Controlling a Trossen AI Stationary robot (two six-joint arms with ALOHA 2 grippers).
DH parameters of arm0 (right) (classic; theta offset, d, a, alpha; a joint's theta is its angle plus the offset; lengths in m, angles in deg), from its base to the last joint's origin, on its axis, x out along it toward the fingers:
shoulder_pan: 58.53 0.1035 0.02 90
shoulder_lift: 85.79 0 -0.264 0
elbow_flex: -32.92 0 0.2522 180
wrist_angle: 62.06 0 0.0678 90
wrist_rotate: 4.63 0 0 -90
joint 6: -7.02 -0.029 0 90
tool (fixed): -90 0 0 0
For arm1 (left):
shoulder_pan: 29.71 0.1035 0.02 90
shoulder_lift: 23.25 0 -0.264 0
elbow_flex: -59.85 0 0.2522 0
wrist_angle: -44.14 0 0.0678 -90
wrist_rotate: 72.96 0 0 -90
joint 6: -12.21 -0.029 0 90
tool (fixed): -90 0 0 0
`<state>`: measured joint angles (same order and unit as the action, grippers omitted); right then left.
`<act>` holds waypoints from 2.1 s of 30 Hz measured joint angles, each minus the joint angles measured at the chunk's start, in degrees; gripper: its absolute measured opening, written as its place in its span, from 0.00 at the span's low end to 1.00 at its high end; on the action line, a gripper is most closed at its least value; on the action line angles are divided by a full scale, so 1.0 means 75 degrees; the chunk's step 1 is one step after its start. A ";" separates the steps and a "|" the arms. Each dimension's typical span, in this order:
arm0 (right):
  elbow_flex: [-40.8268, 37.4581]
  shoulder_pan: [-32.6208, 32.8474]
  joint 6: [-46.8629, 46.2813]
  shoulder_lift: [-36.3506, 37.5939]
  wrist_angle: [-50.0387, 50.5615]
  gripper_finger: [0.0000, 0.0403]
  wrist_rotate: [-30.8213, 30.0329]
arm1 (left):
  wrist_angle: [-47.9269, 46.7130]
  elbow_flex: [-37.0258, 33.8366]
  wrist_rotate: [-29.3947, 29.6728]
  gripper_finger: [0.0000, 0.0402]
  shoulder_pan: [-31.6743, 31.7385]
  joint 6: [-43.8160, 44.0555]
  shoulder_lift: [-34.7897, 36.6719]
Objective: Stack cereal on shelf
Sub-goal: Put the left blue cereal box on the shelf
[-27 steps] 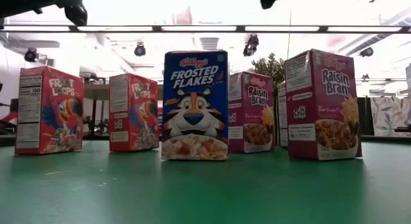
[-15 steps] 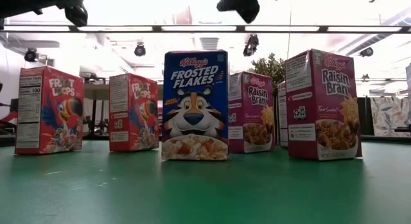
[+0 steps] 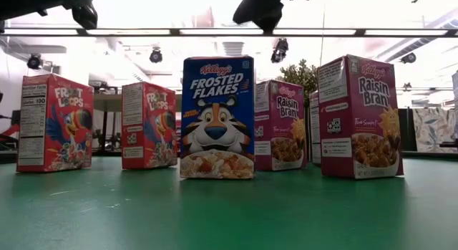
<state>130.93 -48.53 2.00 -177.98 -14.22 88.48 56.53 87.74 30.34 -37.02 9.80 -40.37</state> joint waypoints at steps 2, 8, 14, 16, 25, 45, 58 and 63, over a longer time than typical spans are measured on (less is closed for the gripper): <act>-0.0003 -0.0020 -0.0171 -0.0068 -0.0006 0.03 -0.0016 | 0.0007 0.0000 0.0001 0.00 0.0000 0.0000 0.0000; -0.0015 -0.0010 -0.0192 -0.0296 -0.0099 0.03 -0.0010 | 0.0059 0.0000 0.0003 0.00 0.0002 0.0002 -0.0006; -0.0015 -0.0019 -0.0328 -0.0495 -0.0284 0.16 -0.0024 | 0.0102 0.0000 0.0003 0.00 0.0000 0.0003 -0.0001; -0.0015 -0.0016 -0.0335 -0.0535 -0.0309 0.23 -0.0016 | 0.0120 0.0000 0.0003 0.00 0.0002 0.0001 -0.0020; -0.0015 0.0292 -0.0340 -0.0792 -0.0957 0.59 0.0036 | 0.0117 0.0000 0.0003 0.00 0.0001 0.0004 -0.0012; 0.0772 0.0585 -0.0795 -0.0842 -0.1201 0.61 -0.0624 | 0.0241 0.0000 0.0003 0.00 0.0003 0.0000 0.0000; 0.0458 0.0815 -0.1263 -0.0841 0.0059 0.61 -0.1424 | 0.0300 0.0000 0.0003 0.00 0.0003 -0.0006 0.0000; 0.0377 0.0837 -0.1361 -0.1012 0.0041 0.61 -0.1426 | 0.0294 0.0000 0.0003 0.00 0.0003 -0.0006 0.0000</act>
<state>133.75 -42.25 -8.21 -185.57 -13.91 77.78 58.74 87.74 30.36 -37.00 9.76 -40.37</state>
